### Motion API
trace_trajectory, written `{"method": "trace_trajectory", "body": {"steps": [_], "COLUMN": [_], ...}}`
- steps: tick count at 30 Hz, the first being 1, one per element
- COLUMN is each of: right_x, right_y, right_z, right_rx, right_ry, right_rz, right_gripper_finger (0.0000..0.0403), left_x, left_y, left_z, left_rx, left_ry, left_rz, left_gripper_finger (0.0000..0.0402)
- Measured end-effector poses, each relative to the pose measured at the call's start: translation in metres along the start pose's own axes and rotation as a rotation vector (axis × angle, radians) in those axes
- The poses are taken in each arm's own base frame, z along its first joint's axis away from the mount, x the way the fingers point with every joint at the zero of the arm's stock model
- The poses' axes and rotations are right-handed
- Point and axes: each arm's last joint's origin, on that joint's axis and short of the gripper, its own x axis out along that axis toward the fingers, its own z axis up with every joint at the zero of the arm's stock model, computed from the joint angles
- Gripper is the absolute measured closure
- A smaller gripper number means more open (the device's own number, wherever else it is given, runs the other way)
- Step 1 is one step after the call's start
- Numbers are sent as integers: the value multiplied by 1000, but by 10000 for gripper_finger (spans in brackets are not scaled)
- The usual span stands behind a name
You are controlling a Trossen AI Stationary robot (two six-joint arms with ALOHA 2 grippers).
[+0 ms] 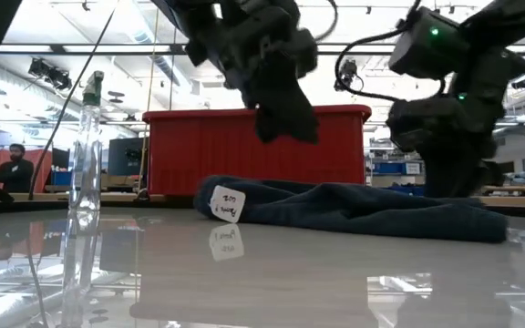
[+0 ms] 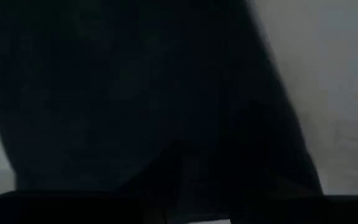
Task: Fold laundry
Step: Fold the dark blue shorts
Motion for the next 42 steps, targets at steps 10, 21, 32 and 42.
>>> {"method": "trace_trajectory", "body": {"steps": [10,21,32,42], "right_x": [-7,-34,-26,-12], "right_y": [36,17,18,17], "right_z": [-28,17,5,-21], "right_rx": [-182,-189,-181,-123], "right_ry": [245,-181,-88,-75], "right_rz": [386,283,252,73], "right_gripper_finger": [298,298,298,298], "left_x": [35,-19,32,84], "left_y": [-20,-48,-61,-51], "left_z": [-45,-11,3,-36], "left_rx": [-148,-334,-284,-266], "left_ry": [343,79,-188,50], "left_rz": [11,170,39,-30], "left_gripper_finger": [258,258,258,258]}}
